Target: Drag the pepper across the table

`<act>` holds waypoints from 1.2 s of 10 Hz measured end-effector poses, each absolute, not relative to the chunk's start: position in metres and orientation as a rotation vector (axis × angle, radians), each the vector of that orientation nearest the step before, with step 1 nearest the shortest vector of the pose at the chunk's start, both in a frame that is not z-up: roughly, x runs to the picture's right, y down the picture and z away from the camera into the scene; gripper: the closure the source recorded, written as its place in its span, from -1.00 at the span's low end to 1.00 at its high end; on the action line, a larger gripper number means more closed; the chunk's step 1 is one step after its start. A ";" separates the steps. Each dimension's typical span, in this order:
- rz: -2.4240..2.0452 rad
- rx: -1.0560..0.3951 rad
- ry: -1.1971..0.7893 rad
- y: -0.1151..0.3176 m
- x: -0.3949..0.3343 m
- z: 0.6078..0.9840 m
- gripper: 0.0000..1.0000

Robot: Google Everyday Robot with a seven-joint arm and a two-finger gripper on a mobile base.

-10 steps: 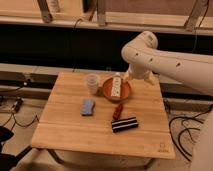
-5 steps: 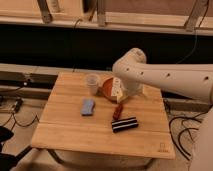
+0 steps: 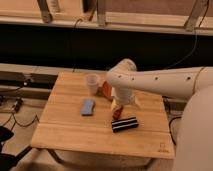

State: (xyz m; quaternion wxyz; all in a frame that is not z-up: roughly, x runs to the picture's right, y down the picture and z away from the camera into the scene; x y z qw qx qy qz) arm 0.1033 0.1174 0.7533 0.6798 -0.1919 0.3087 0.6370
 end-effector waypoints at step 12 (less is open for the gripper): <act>1.410 -0.508 0.685 0.131 0.114 0.766 -0.60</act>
